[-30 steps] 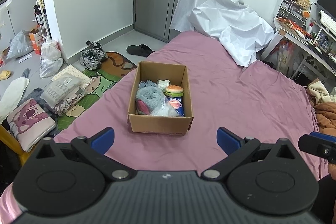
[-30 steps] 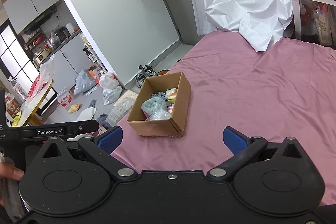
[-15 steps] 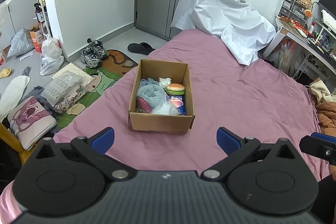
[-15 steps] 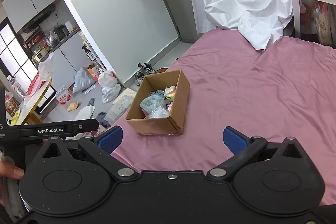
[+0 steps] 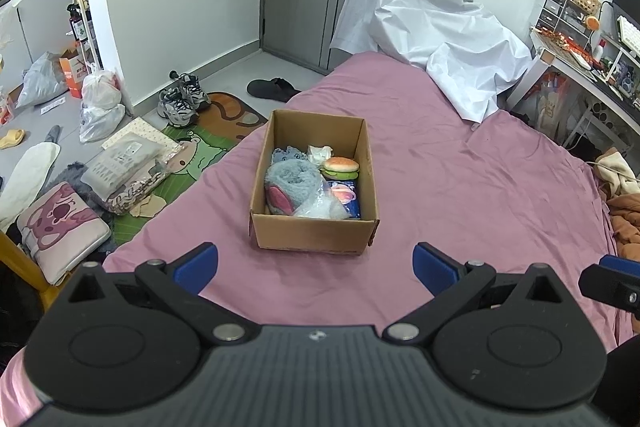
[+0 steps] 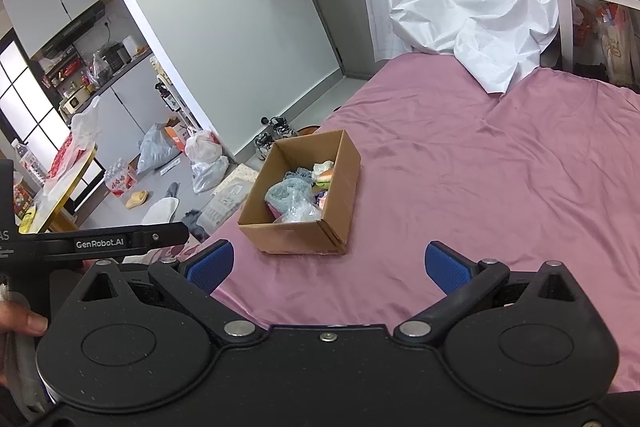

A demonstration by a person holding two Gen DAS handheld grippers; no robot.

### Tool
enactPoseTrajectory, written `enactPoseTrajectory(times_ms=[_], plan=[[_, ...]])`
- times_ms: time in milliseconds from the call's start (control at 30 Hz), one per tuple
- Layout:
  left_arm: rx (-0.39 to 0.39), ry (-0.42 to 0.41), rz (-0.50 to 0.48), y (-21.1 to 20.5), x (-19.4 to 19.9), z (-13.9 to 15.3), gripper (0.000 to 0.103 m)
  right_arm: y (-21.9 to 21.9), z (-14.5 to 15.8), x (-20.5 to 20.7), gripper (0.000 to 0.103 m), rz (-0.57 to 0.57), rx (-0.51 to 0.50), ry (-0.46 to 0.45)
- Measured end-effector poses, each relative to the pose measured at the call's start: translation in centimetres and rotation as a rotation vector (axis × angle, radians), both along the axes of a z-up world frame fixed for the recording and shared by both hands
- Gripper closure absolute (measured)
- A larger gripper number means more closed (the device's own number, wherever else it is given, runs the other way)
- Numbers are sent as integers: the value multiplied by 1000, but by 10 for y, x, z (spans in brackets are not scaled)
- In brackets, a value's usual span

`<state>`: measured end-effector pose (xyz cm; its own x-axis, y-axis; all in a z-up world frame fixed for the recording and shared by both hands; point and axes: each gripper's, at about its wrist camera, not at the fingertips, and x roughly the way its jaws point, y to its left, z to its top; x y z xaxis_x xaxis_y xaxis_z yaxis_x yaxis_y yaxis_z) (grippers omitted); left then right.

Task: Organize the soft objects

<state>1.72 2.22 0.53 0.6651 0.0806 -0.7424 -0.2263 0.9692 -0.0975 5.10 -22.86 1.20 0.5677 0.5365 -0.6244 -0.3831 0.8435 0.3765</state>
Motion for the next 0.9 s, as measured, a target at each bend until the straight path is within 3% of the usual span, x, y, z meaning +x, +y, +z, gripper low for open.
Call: enactPoseTrajectory(times_ms=[900], plan=[[-5,-17,-52,-6,9,-6,0,-5,-11,12,0,-46,-33,43]])
